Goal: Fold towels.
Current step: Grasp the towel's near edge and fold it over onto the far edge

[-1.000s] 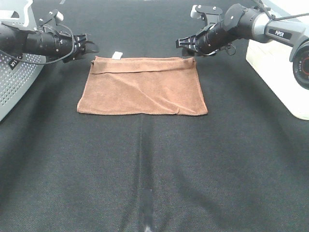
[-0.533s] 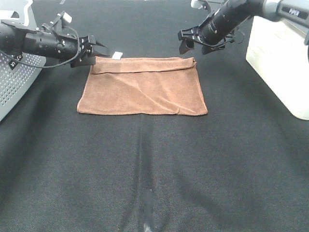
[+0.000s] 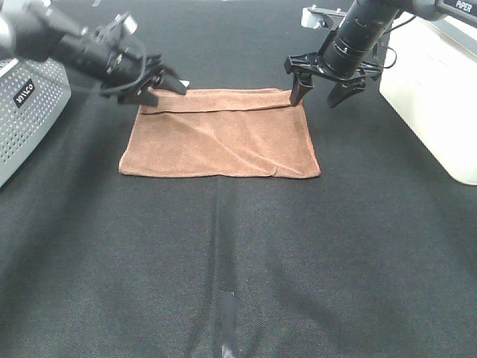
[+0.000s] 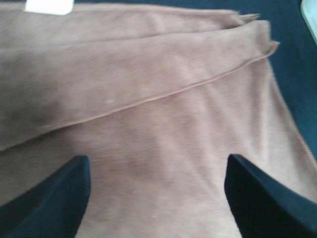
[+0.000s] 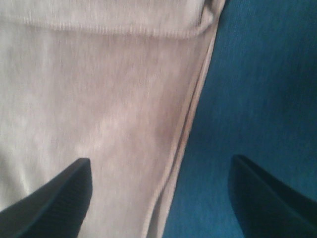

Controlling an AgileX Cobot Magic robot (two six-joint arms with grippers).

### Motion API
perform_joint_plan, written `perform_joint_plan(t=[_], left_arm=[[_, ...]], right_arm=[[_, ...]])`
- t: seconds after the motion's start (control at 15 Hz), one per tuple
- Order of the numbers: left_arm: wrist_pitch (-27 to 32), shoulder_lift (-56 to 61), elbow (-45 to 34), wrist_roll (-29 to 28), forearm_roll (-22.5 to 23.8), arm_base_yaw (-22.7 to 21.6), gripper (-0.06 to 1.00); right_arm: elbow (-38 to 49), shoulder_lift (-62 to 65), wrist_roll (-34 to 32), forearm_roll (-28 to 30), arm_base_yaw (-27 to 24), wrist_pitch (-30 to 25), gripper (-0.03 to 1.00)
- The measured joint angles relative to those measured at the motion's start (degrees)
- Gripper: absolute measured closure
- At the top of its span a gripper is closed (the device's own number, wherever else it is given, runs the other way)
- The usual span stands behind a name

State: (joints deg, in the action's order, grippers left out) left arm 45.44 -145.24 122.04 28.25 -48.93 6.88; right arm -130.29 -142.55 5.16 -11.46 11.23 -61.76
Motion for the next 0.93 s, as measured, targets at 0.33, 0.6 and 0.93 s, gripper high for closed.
perform_joint_plan(t=[0.33, 0.6, 0.93], left_arm=[[8.4, 1.6, -0.3, -3.8, 3.6, 0.3, 0.23], [6.6, 7.4, -7.7, -6.2, 3.4, 0.2, 0.23], [-10.9, 21.6, -36.6, -7.6, 4.3, 0.1, 0.23]], right_arm=[[16.0, 10.1, 0.6, -1.1, -1.4, 3.7, 0.26], [30.2, 15.6, 7.0, -8.9, -3.5, 9.6, 0.27], [41.8, 17.3, 13.4, -14.8, -3.5, 13.8, 0.27]])
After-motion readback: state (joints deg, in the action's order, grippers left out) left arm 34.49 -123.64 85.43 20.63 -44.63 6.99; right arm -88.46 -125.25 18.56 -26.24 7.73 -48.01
